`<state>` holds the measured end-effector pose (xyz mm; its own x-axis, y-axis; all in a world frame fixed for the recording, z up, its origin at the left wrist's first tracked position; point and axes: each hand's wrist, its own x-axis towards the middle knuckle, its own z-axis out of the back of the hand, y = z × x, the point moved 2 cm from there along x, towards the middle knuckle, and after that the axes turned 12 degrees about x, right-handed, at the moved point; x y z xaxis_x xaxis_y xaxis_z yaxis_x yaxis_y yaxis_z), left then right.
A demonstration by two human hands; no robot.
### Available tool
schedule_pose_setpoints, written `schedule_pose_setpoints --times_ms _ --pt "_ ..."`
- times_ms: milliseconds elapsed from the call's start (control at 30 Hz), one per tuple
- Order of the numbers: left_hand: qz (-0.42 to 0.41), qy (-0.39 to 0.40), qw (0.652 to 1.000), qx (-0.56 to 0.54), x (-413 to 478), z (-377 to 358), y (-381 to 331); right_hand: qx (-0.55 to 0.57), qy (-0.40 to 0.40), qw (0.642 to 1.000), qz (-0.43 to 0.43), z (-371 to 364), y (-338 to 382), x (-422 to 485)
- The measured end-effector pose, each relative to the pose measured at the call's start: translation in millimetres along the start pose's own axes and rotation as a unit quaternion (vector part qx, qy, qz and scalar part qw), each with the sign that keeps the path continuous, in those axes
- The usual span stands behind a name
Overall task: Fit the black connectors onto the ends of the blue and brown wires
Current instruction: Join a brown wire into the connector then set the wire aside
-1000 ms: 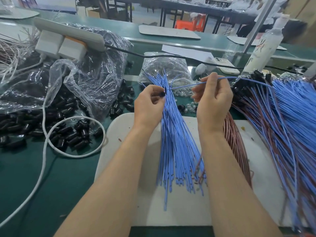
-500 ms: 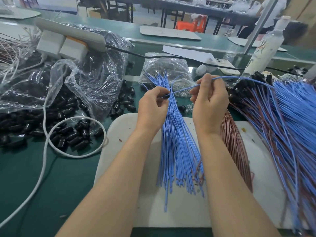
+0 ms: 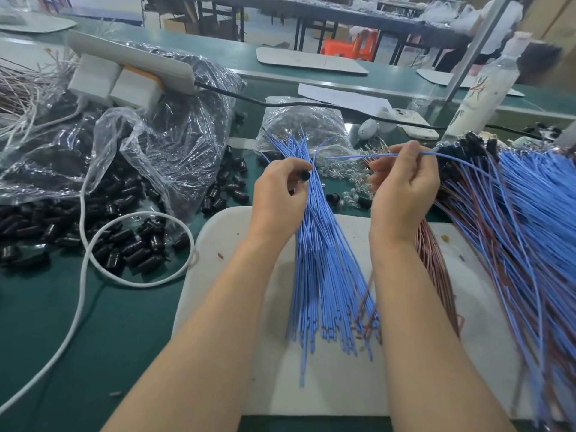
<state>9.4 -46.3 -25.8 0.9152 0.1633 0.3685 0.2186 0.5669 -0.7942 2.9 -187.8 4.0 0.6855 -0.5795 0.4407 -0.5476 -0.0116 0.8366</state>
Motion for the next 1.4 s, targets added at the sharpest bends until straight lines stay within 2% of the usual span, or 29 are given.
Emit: schedule_pose_setpoints --times_ms 400,867,1133,1400 --pt "-0.011 0.012 1.0 -0.022 -2.5 0.0 -5.0 -0.013 0.0 0.999 -0.031 -0.4 -5.0 0.0" --pt "-0.013 0.009 1.0 0.014 -2.1 -2.2 -1.4 -0.054 0.027 0.997 0.044 -3.4 -1.8 -2.8" --pt "-0.027 0.011 0.999 0.031 -2.4 -1.6 -1.7 -0.063 0.027 0.996 0.056 -1.4 -2.3 -1.9" --pt "-0.05 0.019 0.998 0.036 -4.8 -3.2 -5.0 -0.06 0.084 0.995 0.015 -8.1 -3.3 -8.0"
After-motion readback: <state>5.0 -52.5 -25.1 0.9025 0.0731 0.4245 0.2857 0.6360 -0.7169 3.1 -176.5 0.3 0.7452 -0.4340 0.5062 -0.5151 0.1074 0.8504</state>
